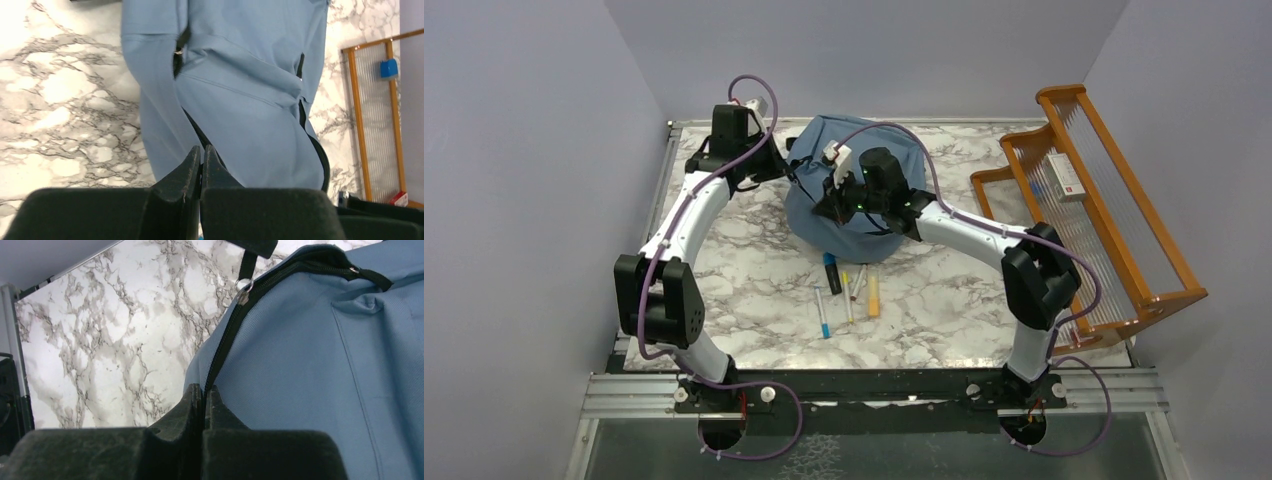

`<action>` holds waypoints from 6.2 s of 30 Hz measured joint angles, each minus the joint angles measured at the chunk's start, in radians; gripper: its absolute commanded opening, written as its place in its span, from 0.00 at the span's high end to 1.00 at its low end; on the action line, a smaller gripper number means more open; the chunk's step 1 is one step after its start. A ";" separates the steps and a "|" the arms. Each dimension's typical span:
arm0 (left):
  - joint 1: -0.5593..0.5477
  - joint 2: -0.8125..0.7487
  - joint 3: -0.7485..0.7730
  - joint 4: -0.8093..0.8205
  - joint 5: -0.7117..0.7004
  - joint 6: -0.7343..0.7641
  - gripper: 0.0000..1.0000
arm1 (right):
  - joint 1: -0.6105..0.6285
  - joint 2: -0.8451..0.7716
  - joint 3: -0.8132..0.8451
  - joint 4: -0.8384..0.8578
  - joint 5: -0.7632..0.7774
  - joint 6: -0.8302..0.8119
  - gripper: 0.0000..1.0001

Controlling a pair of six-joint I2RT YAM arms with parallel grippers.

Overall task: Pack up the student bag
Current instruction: Zip the student bag at the center of the board, then unzip the student bag at the center of the board.

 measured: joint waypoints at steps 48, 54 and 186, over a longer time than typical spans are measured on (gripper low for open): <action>0.115 0.512 0.557 0.066 0.213 -0.032 0.51 | -0.029 -0.067 0.107 -0.246 -0.042 -0.142 0.99; 0.149 0.391 0.473 0.111 0.196 -0.072 0.44 | -0.031 0.095 0.375 -0.292 -0.019 -0.079 0.78; -0.435 0.699 0.606 -0.039 -0.243 0.394 0.81 | -0.508 0.104 -0.368 0.178 -0.008 0.797 0.89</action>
